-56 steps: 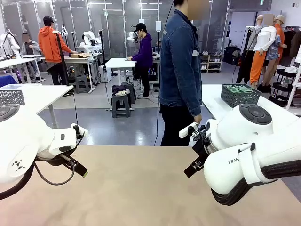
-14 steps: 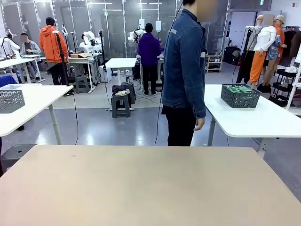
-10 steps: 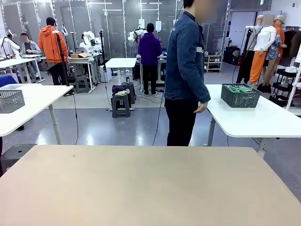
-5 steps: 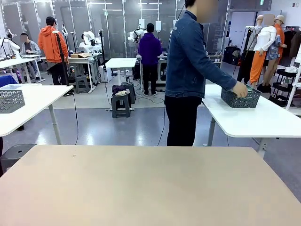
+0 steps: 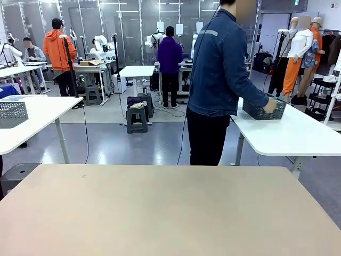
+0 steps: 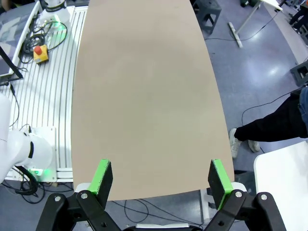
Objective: Fold the towels and place them in the basket.
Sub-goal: When a person lays out a Towel with hook on the table, fold it in half twice.
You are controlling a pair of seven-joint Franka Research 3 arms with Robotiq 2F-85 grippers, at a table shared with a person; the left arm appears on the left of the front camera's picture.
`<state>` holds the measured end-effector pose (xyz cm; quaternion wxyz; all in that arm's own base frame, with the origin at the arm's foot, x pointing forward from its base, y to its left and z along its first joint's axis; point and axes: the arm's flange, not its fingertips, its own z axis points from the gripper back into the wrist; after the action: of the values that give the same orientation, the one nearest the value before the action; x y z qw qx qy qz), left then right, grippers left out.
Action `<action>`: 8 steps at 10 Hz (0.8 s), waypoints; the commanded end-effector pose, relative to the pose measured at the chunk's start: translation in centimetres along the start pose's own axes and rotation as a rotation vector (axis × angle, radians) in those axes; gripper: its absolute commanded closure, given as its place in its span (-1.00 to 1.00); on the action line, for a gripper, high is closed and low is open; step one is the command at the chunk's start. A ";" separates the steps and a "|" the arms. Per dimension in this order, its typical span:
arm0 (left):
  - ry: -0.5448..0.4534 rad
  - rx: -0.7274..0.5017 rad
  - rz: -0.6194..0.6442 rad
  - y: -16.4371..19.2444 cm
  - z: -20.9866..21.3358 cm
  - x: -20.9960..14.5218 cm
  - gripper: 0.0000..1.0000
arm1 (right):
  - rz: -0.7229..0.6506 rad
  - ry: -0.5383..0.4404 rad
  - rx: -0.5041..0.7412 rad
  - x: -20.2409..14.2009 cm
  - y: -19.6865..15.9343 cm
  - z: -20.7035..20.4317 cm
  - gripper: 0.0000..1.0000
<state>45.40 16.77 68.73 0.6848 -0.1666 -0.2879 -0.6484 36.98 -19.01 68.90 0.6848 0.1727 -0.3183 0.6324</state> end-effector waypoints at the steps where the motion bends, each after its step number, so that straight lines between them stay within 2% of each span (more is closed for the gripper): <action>1: -0.003 0.001 -0.009 0.0 0.2 0.1 -1.00 | 0.013 -0.004 -0.006 0.1 0.0 0.1 -1.00; 3: 0.000 0.000 0.000 0.0 0.0 0.0 -1.00 | 0.000 0.000 0.000 0.0 0.0 0.0 -1.00; 5: -0.051 -0.025 0.050 0.3 0.1 -0.1 -1.00 | -0.064 -0.058 0.037 -0.1 -0.4 0.2 -1.00; 8: -0.089 -0.028 0.095 0.3 0.2 0.1 -1.00 | -0.148 -0.076 0.039 -0.1 -0.5 0.5 -1.00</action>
<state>45.71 16.80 68.17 0.6965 -0.1990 -0.2945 -0.6234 37.20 -19.36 68.28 0.6985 0.2158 -0.3148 0.6054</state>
